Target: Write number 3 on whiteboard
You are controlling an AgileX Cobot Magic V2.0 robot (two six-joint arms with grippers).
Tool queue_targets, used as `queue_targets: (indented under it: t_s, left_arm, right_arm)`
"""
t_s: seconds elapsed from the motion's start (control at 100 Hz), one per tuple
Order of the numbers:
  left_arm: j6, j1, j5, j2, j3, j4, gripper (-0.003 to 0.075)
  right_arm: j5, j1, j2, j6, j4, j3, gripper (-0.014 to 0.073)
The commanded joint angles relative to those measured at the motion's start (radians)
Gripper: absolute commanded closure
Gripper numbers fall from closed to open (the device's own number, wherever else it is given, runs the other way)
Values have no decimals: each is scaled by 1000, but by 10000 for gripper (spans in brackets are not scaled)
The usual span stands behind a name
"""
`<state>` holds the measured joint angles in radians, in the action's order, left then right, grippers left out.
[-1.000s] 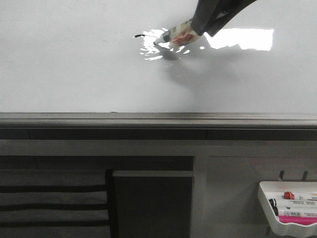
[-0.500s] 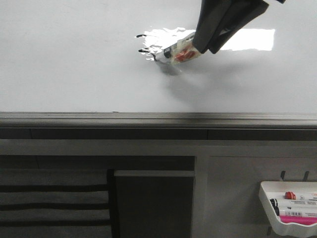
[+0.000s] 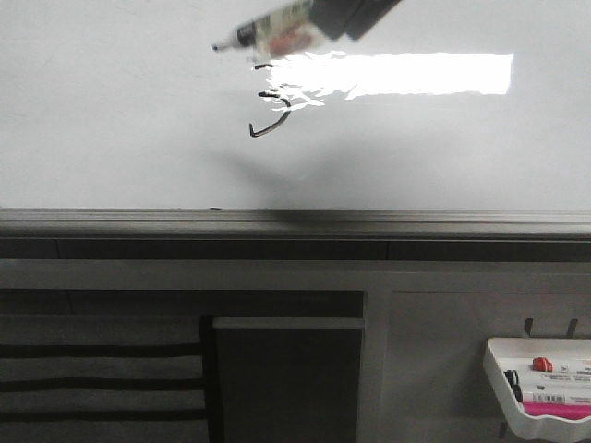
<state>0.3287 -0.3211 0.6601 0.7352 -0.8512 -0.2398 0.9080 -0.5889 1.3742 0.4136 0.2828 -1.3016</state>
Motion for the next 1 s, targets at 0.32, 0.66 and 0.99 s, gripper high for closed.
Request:
queue_targets:
  t_s: [0.32,0.66,0.99]
  left_arm:
    - [-10,1,-74,37,-26,-19,619]
    - [227,-44,-32,124,-51,-173,640]
    - [523,-293,26,303,-199,-234,640]
  right_arm:
    - [-43,-11,-287,391,-21,132,673]
    - [-49,-48,-255,631,-1,132,673]
    - [-91,-132,-184,654,-8,132,673]
